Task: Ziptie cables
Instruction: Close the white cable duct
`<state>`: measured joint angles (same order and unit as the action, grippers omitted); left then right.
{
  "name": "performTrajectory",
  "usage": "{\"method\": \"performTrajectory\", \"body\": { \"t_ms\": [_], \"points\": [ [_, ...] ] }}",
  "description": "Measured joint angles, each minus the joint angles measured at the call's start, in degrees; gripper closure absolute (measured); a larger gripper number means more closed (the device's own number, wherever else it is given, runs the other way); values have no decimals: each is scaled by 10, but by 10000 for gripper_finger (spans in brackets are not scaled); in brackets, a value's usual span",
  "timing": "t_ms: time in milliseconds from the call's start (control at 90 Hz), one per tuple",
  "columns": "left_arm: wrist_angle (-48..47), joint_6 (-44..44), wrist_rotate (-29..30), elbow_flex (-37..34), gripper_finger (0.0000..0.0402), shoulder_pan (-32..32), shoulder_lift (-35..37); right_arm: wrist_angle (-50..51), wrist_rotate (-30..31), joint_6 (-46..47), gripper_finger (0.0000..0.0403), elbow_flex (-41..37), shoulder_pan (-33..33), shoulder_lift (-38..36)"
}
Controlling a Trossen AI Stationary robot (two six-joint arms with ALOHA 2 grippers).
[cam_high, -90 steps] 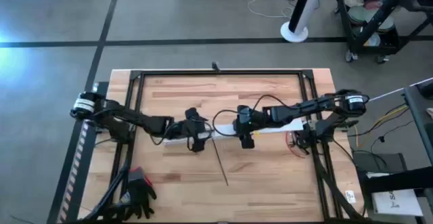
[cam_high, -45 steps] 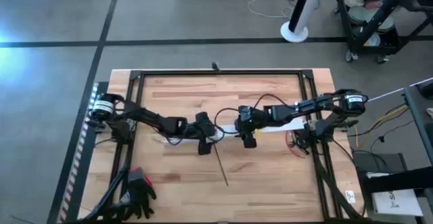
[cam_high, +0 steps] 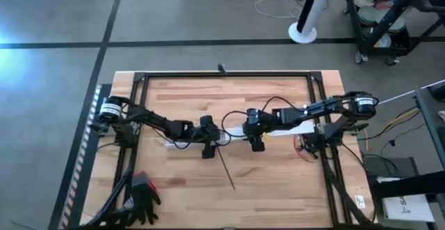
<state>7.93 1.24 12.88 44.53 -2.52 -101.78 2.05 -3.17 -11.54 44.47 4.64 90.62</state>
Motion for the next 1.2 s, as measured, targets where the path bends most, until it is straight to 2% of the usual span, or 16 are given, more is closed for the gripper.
{"method": "performTrajectory", "body": {
  "t_ms": [144,278,744,956,1200],
  "points": [
    [-26,3,1,0,178,0,1,10,3,-5,190,1,0,-5],
    [-33,6,2,-1,187,0,3,17,14,-13,190,1,0,-5],
    [-62,2,1,-6,86,1,46,17,18,-12,190,3,0,-5],
    [-85,-11,0,-6,82,1,92,17,16,-11,190,3,0,-6],
    [-187,-44,0,-4,88,1,172,17,12,-10,190,3,0,-6]
  ]
}}
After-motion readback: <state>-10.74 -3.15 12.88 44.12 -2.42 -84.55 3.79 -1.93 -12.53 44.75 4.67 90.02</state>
